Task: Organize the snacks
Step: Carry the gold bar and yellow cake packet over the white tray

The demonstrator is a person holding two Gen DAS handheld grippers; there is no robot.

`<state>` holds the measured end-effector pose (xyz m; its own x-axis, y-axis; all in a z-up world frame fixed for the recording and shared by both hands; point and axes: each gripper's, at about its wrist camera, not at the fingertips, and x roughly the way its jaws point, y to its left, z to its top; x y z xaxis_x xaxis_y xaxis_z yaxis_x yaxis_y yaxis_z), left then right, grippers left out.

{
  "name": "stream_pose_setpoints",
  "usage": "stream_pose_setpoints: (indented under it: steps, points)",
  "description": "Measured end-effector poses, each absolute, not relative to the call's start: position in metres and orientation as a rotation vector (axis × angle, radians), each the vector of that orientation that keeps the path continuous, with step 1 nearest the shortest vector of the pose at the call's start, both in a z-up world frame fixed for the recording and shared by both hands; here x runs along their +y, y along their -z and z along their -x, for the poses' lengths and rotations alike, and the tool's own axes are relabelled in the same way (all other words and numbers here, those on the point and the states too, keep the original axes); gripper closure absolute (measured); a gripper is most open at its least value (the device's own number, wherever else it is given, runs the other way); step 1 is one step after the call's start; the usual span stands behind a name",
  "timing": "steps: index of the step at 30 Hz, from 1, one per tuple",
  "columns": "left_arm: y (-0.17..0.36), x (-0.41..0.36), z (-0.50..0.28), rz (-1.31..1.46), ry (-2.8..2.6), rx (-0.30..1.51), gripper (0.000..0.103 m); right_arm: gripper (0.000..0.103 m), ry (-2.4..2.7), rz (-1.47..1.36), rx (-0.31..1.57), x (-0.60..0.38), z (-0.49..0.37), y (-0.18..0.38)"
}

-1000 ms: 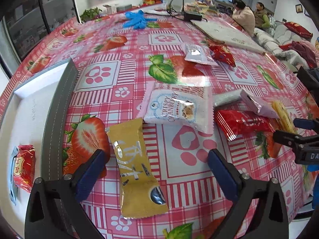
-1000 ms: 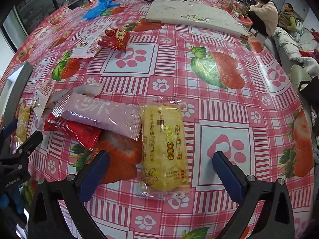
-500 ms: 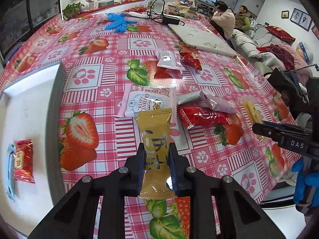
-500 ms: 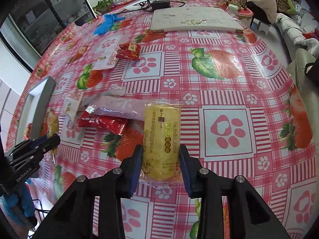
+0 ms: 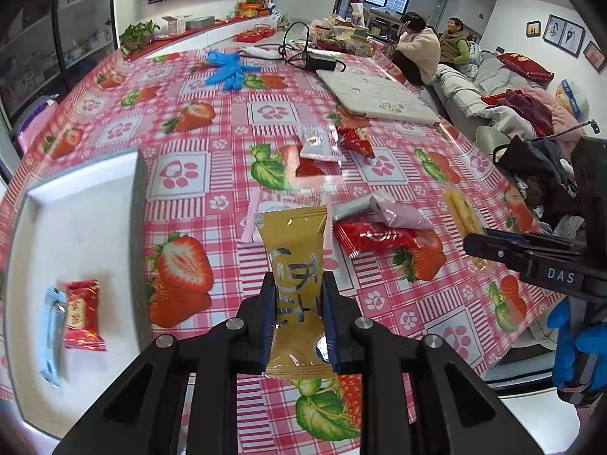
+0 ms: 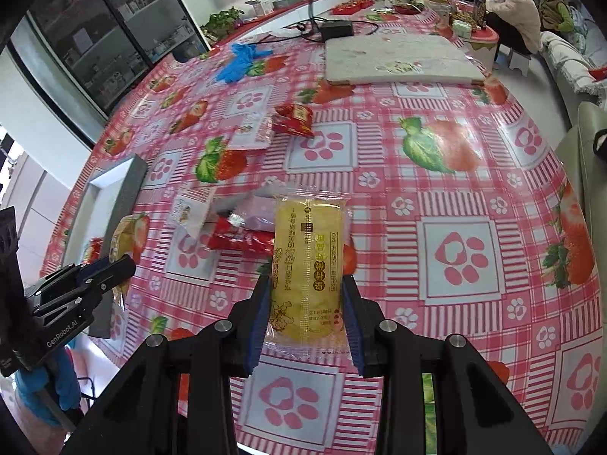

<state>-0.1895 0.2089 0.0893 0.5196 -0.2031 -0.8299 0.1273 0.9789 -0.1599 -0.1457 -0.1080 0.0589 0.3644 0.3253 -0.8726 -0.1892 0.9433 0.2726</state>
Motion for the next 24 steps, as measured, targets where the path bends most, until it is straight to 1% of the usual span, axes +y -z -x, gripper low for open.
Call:
stream_pose_setpoints:
  steps: [7, 12, 16, 24]
  points:
    - [-0.141, 0.245, 0.202, 0.031, 0.188, 0.950, 0.078, 0.065, -0.420, -0.083, 1.094, -0.066, 0.142, -0.096]
    - [-0.159, 0.285, 0.215, 0.025, 0.129, 0.912, 0.078, 0.065, -0.495, -0.024, 1.066, -0.021, 0.140, -0.117]
    - [-0.147, 0.321, 0.221, 0.052, 0.040, 0.915, 0.078, 0.065, -0.579, 0.014, 1.068, 0.027, 0.139, -0.122]
    - [-0.102, 0.375, 0.222, 0.133, -0.065, 0.987, 0.078, 0.065, -0.715, 0.086, 1.127, 0.119, 0.140, -0.104]
